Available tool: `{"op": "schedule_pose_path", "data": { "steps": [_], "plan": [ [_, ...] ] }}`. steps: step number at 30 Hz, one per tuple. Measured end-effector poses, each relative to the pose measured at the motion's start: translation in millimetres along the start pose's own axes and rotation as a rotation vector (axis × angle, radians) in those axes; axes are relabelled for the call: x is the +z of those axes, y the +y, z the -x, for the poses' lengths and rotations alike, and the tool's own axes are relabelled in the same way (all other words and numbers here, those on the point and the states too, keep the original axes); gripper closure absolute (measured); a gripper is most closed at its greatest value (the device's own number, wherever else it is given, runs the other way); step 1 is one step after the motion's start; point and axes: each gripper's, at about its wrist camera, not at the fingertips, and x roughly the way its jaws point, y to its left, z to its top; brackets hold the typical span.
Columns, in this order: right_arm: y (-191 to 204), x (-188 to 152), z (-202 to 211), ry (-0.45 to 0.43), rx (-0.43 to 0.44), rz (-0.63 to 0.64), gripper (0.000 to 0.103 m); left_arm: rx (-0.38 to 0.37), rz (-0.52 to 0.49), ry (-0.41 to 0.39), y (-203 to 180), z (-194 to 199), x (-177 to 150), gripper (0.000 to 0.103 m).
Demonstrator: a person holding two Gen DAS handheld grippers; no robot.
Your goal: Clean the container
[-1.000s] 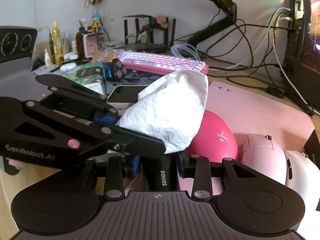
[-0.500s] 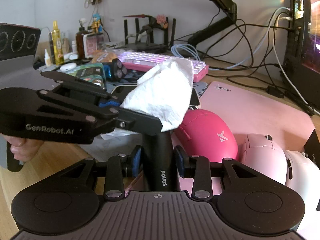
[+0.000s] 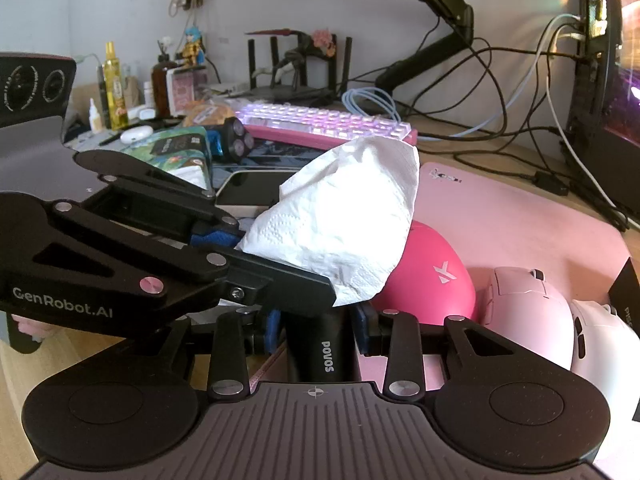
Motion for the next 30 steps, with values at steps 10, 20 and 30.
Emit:
{"op": "schedule_pose_path", "data": {
  "steps": [10, 20, 30],
  "plan": [
    [2.2, -0.2, -0.5, 0.0, 0.0, 0.0, 0.064, 0.05, 0.019, -0.008, 5.8, 0.8, 0.7, 0.091],
    [2.2, -0.1, -0.4, 0.0, 0.0, 0.0, 0.064, 0.138, 0.03, -0.017, 11.3, 3.7, 3.8, 0.091],
    [2.5, 0.1, -0.5, 0.0, -0.001, 0.001, 0.064, 0.098, -0.026, -0.004, 2.1, 1.8, 3.6, 0.091]
  ]
}}
